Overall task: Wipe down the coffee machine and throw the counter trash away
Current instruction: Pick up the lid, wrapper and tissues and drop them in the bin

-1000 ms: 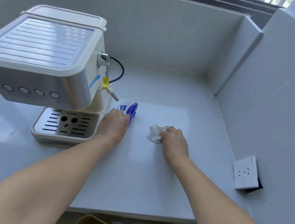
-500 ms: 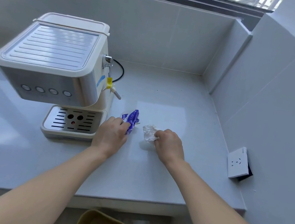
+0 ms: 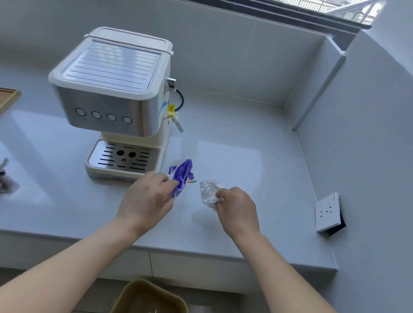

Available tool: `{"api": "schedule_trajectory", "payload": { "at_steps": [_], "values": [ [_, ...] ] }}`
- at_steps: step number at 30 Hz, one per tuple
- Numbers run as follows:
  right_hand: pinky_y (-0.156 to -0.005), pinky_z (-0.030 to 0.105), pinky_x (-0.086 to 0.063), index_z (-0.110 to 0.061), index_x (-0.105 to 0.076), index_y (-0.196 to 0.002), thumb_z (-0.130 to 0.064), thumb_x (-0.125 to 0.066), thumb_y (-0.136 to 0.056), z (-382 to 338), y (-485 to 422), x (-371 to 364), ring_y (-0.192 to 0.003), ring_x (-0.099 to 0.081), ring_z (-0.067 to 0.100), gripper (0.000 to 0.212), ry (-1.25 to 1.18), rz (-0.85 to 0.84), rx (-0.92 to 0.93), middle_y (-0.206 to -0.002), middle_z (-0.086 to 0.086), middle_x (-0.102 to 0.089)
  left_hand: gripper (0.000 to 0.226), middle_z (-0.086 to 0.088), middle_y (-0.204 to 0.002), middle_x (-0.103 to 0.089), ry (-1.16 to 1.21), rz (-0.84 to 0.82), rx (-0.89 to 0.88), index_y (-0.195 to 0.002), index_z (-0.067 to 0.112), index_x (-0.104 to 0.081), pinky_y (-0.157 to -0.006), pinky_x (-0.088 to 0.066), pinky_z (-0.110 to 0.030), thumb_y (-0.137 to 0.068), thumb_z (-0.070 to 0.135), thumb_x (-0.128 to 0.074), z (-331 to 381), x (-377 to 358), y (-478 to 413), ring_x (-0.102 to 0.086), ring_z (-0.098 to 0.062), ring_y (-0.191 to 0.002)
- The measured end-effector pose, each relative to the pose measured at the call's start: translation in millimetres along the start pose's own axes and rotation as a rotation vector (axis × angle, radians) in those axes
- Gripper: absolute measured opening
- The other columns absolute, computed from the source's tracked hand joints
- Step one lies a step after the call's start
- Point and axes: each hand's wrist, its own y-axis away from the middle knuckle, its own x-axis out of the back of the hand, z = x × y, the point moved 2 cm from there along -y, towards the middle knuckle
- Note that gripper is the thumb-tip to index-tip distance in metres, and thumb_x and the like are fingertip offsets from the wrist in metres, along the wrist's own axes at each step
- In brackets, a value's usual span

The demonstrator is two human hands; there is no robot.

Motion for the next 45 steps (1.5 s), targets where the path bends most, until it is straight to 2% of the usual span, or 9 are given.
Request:
{"api": "schedule_trajectory", "payload": {
  "at_steps": [6, 15, 20, 23, 27, 32, 36, 40, 45],
  "values": [
    [-0.069, 0.037, -0.047, -0.012, -0.069, -0.099, -0.008, -0.052, -0.088, -24.8, 24.7, -10.0, -0.086, -0.053, 0.030, 0.021, -0.035, 0.011, 0.058, -0.090, 0.009, -0.060, 0.025, -0.005, -0.094, -0.067, -0.012, -0.003, 0.036, -0.103, 0.011, -0.067, -0.053, -0.049, -0.038, -0.079, 0.012, -0.073, -7.2, 17.5, 43.2, -0.055, -0.027, -0.075],
    [-0.073, 0.041, -0.048, -0.008, -0.069, -0.103, -0.010, -0.052, -0.091, -57.9, 82.5, -24.7, -0.089, -0.054, 0.029, 0.020, -0.080, -0.011, 0.160, -0.093, 0.010, -0.063, 0.033, -0.006, -0.099, -0.070, -0.008, 0.054, 0.059, -0.107, 0.010, -0.071, -0.060, -0.052, -0.035, -0.075, 0.013, -0.078, -17.9, 40.9, 131.3, -0.063, -0.026, -0.083],
    [-0.075, 0.036, -0.045, -0.011, -0.070, -0.106, -0.012, -0.056, -0.090, -69.7, 113.9, -42.2, -0.094, -0.054, 0.028, 0.021, -0.115, -0.067, 0.196, -0.099, 0.008, -0.065, 0.030, -0.003, -0.098, -0.070, 0.018, 0.103, 0.103, -0.103, 0.011, -0.073, -0.059, -0.053, -0.033, -0.074, 0.008, -0.075, -24.4, 41.5, 169.4, -0.063, -0.025, -0.080],
    [-0.077, 0.036, -0.047, -0.013, -0.071, -0.105, -0.012, -0.055, -0.090, -74.9, 126.6, -59.3, -0.094, -0.055, 0.024, 0.022, -0.141, -0.127, 0.201, -0.099, 0.005, -0.065, 0.025, -0.003, -0.097, -0.070, 0.020, 0.092, 0.088, -0.102, 0.011, -0.073, -0.057, -0.052, -0.032, -0.077, 0.013, -0.068, -23.2, 29.1, 191.1, -0.061, -0.025, -0.076],
    [-0.078, 0.037, -0.051, -0.015, -0.070, -0.100, -0.015, -0.051, -0.091, -71.8, 140.4, -91.3, -0.092, -0.054, 0.021, 0.020, -0.115, -0.225, 0.176, -0.096, 0.002, -0.063, 0.026, -0.001, -0.097, -0.069, 0.042, 0.001, 0.096, -0.103, 0.013, -0.072, -0.059, -0.050, -0.029, -0.081, 0.021, -0.063, -27.3, 2.4, 219.4, -0.060, -0.022, -0.076],
    [-0.074, 0.039, -0.051, -0.015, -0.068, -0.095, -0.014, -0.047, -0.089, -54.6, 150.7, -133.1, -0.086, -0.053, 0.022, 0.022, -0.053, -0.368, 0.105, -0.091, 0.004, -0.061, 0.033, 0.005, -0.093, -0.068, 0.081, -0.166, 0.201, -0.101, 0.017, -0.072, -0.051, -0.048, -0.028, -0.070, 0.017, -0.082, -35.5, -42.7, 249.5, -0.059, -0.018, -0.073],
    [-0.060, 0.033, -0.041, -0.016, -0.063, -0.082, -0.014, -0.049, -0.086, -37.8, 156.7, -171.8, -0.076, -0.052, 0.023, 0.015, -0.024, -0.451, 0.057, -0.081, 0.003, -0.058, 0.036, 0.007, -0.091, -0.067, 0.100, -0.328, 0.316, -0.103, 0.021, -0.070, -0.048, -0.049, -0.026, -0.069, 0.022, -0.082, -41.0, -84.6, 270.5, -0.057, -0.015, -0.075],
    [-0.065, 0.028, -0.038, -0.018, -0.065, -0.101, -0.017, -0.050, -0.088, -21.6, 159.1, -212.2, -0.085, -0.059, 0.024, 0.020, -0.009, -0.517, 0.026, -0.094, 0.006, -0.065, 0.026, 0.006, -0.087, -0.068, 0.101, -0.455, 0.354, -0.097, 0.022, -0.070, -0.048, -0.040, -0.020, -0.073, 0.027, -0.079, -43.7, -123.9, 288.6, -0.055, -0.012, -0.071],
    [-0.065, 0.028, -0.043, -0.015, -0.066, -0.098, -0.012, -0.047, -0.088, -4.9, 160.0, -252.7, -0.085, -0.063, 0.026, 0.021, 0.007, -0.614, -0.024, -0.095, 0.008, -0.069, 0.020, 0.008, -0.088, -0.068, 0.095, -0.517, 0.479, -0.097, 0.026, -0.070, -0.048, -0.025, -0.016, -0.077, 0.029, -0.074, -52.6, -167.8, 302.5, -0.046, -0.009, -0.077]
  ]
}}
